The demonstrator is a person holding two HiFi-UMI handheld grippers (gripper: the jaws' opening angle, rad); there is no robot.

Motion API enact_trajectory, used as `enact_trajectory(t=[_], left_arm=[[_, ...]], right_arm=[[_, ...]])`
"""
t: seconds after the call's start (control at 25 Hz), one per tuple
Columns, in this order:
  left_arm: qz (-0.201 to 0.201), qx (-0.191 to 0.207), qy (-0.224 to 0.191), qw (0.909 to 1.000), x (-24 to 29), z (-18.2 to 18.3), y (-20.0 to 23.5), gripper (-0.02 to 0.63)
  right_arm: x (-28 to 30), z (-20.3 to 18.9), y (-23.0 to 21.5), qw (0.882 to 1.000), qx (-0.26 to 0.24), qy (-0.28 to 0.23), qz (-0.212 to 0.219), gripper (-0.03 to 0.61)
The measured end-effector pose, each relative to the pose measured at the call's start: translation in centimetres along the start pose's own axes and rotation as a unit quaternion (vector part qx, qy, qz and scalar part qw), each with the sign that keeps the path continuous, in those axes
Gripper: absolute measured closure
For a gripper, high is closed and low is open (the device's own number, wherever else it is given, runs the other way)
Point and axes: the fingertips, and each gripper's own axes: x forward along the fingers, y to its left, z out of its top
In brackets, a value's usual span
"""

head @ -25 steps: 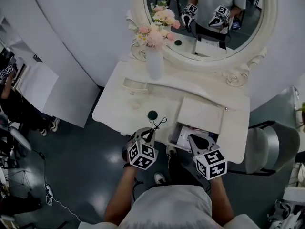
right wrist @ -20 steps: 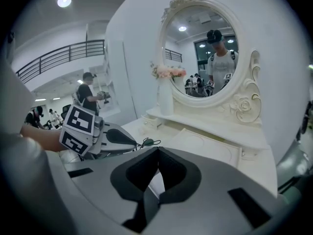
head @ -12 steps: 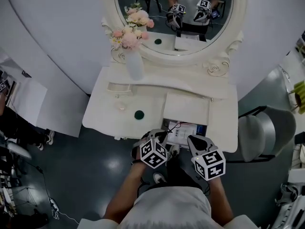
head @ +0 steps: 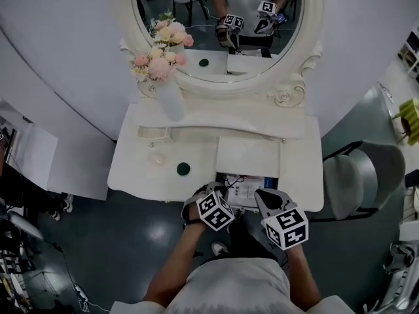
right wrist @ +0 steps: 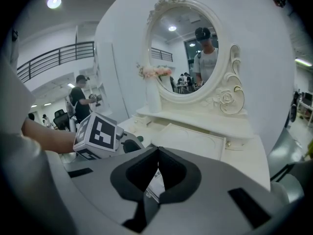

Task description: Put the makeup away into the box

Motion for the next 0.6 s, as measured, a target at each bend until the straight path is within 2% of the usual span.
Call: enact_trajectory(t=[0.12, 0.24, 0.4, 0.48, 0.6], left_arm=[[0.0, -0.011, -0.009, 0.9999, 0.2, 0.4, 0.7, 0.564], [-0.017, -0.03, -0.027, 0.999, 0.0, 0.8, 1.0, 0.502], [-0.046, -0.084, -0.081, 0.9921, -1.8, 1.3, 2.0, 0.486], [-0.036, -0.115, -0.1, 0.9877, -3.1, 0.8, 3.6, 0.486], [-0.001, -0.156, -0.104, 0.9823, -4.6, -1.0, 7.1, 0.486]], right_arm=[[1.2, 0.7, -0.2, 1.0, -0.006, 0.004, 0.008, 0.577], [2.8, 1.4, -0.5, 1.0, -0.011, 0.012, 0.019, 0.577], [5.4, 2.8, -0.6, 0.999, -0.018, 0.017, 0.038, 0.577], [6.7, 3.7, -0.7, 0.998, -0.024, 0.02, 0.048, 0.577], [8.5, 5.1, -0.8, 0.997, -0.036, 0.024, 0.066, 0.577]])
